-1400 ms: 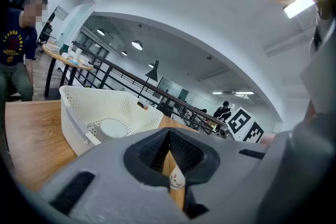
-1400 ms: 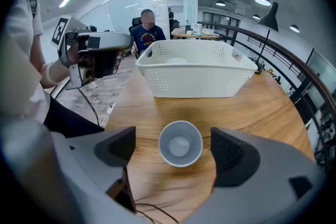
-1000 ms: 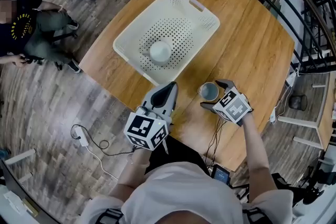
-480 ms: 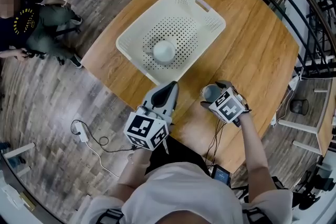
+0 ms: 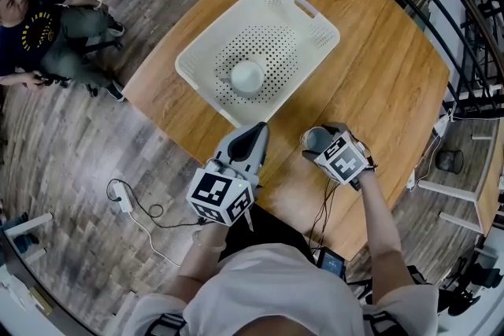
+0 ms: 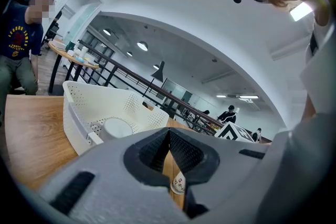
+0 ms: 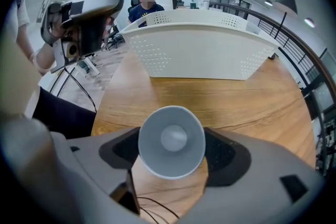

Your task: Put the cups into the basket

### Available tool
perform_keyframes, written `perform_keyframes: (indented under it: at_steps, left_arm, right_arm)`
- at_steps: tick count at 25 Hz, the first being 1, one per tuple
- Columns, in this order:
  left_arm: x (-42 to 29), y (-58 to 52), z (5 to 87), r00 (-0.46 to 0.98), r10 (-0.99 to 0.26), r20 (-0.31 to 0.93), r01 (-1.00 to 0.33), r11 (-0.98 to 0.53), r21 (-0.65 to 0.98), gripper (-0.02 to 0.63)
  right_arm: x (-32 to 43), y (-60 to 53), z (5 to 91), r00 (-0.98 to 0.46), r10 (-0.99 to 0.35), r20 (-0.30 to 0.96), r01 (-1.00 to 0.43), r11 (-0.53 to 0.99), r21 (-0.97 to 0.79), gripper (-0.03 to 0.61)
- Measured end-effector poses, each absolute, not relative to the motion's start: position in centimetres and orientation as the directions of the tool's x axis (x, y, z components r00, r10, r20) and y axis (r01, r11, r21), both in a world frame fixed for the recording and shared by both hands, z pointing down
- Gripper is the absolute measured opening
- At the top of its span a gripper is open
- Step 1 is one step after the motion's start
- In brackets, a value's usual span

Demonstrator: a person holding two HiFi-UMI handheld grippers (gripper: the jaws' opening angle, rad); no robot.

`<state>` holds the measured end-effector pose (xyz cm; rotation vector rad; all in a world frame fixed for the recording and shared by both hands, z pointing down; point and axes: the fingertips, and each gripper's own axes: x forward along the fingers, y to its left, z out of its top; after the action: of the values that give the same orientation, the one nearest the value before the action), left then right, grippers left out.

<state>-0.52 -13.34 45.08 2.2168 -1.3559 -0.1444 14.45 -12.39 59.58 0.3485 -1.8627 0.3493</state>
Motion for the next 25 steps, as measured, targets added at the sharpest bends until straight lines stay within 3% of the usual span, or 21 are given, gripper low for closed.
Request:
perform_keyframes:
  at_steps: [12, 25]
  left_arm:
    - [-0.4, -13.2, 44.7, 0.493, -0.854, 0.169, -0.793, -0.361, 0.491, 0.008]
    - [-0.2, -13.3, 42.9, 0.502, -0.852, 0.150, -0.797, -0.389, 0.462, 0.008]
  right_arm:
    - [14.5, -12.9, 58.8, -0.327, -0.102, 0.939, -0.429, 0.902, -0.051, 0.359]
    - [14.5, -14.3, 52.5, -0.400, -0.161, 0.902, -0.530, 0.844, -0.084, 0.359]
